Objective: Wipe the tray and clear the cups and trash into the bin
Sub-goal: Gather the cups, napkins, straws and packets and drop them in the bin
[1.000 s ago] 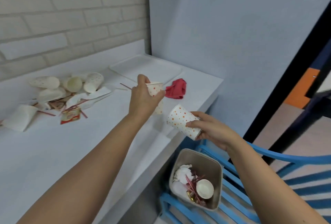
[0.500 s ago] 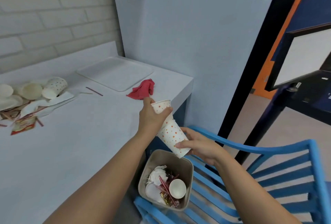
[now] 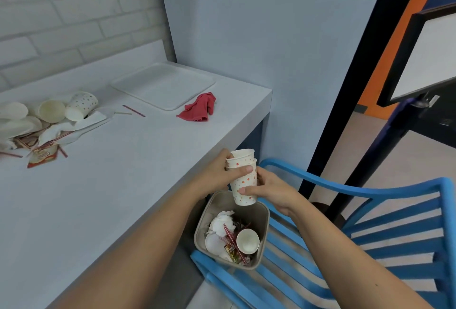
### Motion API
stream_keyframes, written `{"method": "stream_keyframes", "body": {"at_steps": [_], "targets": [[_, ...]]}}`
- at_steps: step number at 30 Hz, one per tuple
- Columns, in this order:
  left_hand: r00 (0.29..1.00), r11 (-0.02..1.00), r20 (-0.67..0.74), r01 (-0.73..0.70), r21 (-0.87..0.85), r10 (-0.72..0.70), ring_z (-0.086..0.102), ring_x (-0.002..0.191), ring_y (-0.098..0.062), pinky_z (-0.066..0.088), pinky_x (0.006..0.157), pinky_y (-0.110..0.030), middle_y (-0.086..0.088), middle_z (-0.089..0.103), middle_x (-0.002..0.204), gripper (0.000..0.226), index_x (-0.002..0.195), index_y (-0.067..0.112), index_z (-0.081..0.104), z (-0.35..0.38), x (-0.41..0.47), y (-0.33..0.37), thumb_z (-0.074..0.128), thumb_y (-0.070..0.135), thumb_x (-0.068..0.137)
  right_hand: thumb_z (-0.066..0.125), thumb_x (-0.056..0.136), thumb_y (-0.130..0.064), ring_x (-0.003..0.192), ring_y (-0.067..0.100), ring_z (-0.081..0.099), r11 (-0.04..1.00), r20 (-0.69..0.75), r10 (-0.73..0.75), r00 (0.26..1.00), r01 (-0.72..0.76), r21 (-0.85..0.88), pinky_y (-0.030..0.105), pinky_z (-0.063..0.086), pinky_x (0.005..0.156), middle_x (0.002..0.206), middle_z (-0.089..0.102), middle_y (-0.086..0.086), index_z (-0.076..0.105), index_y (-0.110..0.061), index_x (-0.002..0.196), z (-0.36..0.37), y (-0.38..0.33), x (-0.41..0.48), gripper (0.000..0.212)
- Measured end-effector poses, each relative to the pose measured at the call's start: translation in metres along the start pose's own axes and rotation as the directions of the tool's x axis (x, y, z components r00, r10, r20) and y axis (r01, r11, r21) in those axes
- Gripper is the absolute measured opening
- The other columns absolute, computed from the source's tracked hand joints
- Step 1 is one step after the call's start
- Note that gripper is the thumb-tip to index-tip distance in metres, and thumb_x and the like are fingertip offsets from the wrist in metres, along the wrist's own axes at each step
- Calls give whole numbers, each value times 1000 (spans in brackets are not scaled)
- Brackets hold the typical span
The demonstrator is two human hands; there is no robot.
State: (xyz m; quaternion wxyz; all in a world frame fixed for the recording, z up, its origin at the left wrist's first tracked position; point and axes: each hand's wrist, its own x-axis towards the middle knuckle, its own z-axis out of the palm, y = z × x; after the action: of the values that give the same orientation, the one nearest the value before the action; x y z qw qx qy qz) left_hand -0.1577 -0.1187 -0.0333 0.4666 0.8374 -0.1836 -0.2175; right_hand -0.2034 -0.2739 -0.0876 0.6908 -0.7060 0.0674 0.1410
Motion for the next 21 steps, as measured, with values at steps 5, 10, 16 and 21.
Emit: {"method": "stream_keyframes", "body": {"at_steps": [5,10,16,21], "targets": [[996,996,87,-2,94,-7,57,87,-6,50,68,-17,5,57,102,35,108,17,50,1,-2,-27,71,23,80,66,84,-7,113,18,58,994,79,-5,997,13,-104,31,51,92,121,62,0,50,-24,126,-2,7,-1,49],[993,918,87,44,394,-85,54,78,-15,42,59,-22,4,55,83,27,80,18,50,18,-6,-61,74,32,76,42,97,-34,92,13,58,984,35,125,992,-119,-134,24,51,69,107,61,-3,53,-26,121,-4,1,-1,27],[988,898,147,-18,439,-52,52,94,-14,42,74,-18,-3,52,119,37,109,17,50,48,-16,-86,71,17,79,47,84,1,97,25,61,616,-101,66,993,-120,-778,29,47,69,106,65,10,63,-9,109,8,46,35,32],[992,921,93,41,387,-83,55,107,-14,48,91,-24,1,37,142,69,139,33,30,41,-22,-103,68,19,83,41,90,0,109,30,59,367,-152,148,977,-197,-909,32,47,78,118,61,15,61,-6,117,13,84,50,34]]}}
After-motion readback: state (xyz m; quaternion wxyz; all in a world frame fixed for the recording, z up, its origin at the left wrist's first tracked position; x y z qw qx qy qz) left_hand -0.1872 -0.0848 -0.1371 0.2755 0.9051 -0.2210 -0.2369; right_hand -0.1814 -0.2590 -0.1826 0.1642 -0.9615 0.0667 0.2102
